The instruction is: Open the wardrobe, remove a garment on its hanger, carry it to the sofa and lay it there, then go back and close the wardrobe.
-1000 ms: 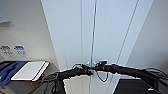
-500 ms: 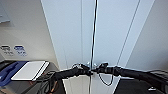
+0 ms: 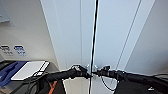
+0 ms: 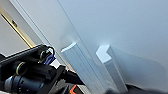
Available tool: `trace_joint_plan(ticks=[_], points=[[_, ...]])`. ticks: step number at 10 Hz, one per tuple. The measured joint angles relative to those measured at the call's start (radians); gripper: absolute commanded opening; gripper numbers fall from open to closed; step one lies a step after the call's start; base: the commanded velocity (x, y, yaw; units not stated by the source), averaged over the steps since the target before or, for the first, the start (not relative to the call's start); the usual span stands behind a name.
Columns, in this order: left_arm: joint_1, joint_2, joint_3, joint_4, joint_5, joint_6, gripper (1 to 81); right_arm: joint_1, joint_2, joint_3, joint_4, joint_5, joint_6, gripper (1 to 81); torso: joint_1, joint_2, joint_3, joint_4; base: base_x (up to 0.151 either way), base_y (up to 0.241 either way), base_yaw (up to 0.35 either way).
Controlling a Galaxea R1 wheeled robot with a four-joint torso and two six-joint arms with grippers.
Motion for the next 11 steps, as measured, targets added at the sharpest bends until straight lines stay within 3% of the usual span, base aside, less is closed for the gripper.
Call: trace_joint_plan(ticks=[6,11], points=[[0.098,-0.271,0.391,0.022,-0.048,0.007,81.1,-0.082,-0.154,0.227,0.000,0.041,-0.015,81.1,0.000,0.000,0.000,0.000,0.000,0.000,0.000],[0.186,-0.505,0.640,0.055,-0.101,0.021,81.1,-0.194,-0.327,0.412,-0.011,0.142,-0.037,81.1,0.001,0.000,0.000,0.000,0.000,0.000,0.000]])
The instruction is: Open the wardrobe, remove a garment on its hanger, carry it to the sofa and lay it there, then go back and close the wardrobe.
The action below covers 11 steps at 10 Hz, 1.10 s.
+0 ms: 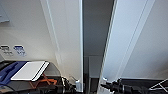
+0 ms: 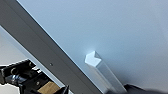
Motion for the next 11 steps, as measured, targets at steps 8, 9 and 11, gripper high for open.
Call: trace_joint_plan(ticks=[8,9,11], points=[[0.311,-0.408,0.139,0.067,-0.426,0.046,81.1,-0.163,-0.257,0.157,-0.050,0.098,0.001,81.1,0.000,0.000,0.002,0.000,0.000,0.000,0.000],[0.376,-0.443,0.140,0.065,-0.488,0.023,81.1,-0.201,-0.301,0.161,-0.052,0.120,0.001,81.1,0.000,0.000,0.002,0.000,0.000,0.000,0.000],[0.633,-0.420,0.138,0.110,-0.339,-0.004,81.1,-0.233,-0.354,0.161,-0.053,0.158,0.010,81.1,-0.002,-0.001,0.003,0.000,0.000,0.000,0.000]])
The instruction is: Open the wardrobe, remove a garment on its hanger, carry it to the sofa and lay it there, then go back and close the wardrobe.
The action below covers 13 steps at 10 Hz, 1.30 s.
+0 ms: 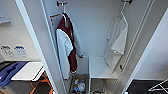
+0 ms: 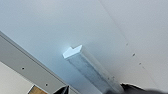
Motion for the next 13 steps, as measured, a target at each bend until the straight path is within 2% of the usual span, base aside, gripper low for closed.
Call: trace_joint_plan(ticks=[1,2,3,4,6,9,11,13], points=[[-0.011,-0.022,-0.081,0.000,-0.092,-0.005,81.1,-0.028,-0.006,-0.030,0.001,-0.050,0.037,81.1,-0.002,-0.001,0.001,0.000,0.000,0.000,0.000],[0.008,-0.031,-0.180,-0.001,-0.157,-0.024,81.1,-0.109,0.006,-0.086,0.000,-0.152,0.053,81.1,-0.002,-0.002,0.001,0.000,0.000,0.000,0.000],[0.054,-0.011,-0.269,-0.004,-0.200,-0.046,81.1,-0.131,0.010,-0.144,0.001,-0.166,0.073,81.1,-0.002,-0.002,0.001,0.000,0.000,0.000,0.000],[0.098,0.028,-0.358,-0.004,-0.233,-0.069,81.1,-0.122,0.014,-0.214,0.007,-0.145,0.095,81.1,-0.003,-0.002,0.001,0.000,0.000,0.000,0.000],[0.119,0.121,-0.550,-0.011,-0.304,-0.115,81.1,-0.149,0.059,-0.391,0.016,-0.154,0.142,81.1,-0.004,-0.002,0.001,0.000,0.000,0.000,0.000],[0.158,0.380,-0.811,-0.020,-0.344,-0.181,81.1,-0.214,0.227,-0.584,0.024,-0.160,0.186,81.1,-0.004,-0.002,0.001,0.000,0.000,0.000,0.000],[0.207,0.538,-0.964,-0.020,-0.340,-0.206,81.1,-0.332,0.347,-0.704,0.024,-0.176,0.202,81.1,-0.004,-0.003,0.001,0.000,0.000,0.000,0.000],[0.243,0.645,-1.086,-0.020,-0.318,-0.223,81.1,-0.403,0.392,-0.755,0.024,-0.176,0.209,81.1,-0.005,-0.003,0.001,0.000,0.000,0.000,0.000]])
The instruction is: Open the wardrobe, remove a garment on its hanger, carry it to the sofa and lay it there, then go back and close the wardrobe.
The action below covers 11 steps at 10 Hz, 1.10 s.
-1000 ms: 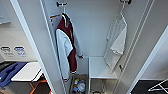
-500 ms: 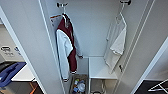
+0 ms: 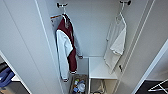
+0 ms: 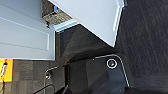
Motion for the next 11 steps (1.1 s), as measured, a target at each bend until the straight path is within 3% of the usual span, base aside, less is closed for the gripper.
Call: trace_joint_plan(ticks=[5,8,11], points=[[0.069,0.217,-0.215,0.024,0.169,-0.013,81.1,-0.166,0.253,-0.249,0.000,0.010,0.005,81.1,-0.001,-0.001,0.001,0.000,0.000,0.000,0.000],[0.082,0.304,-0.325,0.027,0.197,-0.016,81.1,-0.192,0.356,-0.431,-0.012,0.012,0.004,81.1,-0.002,-0.002,0.002,0.000,0.000,0.000,0.000],[0.102,0.377,-0.454,0.031,0.225,-0.017,81.1,-0.231,0.508,-0.582,-0.091,0.008,0.002,81.1,-0.003,-0.002,0.002,0.000,0.000,0.000,0.000]])
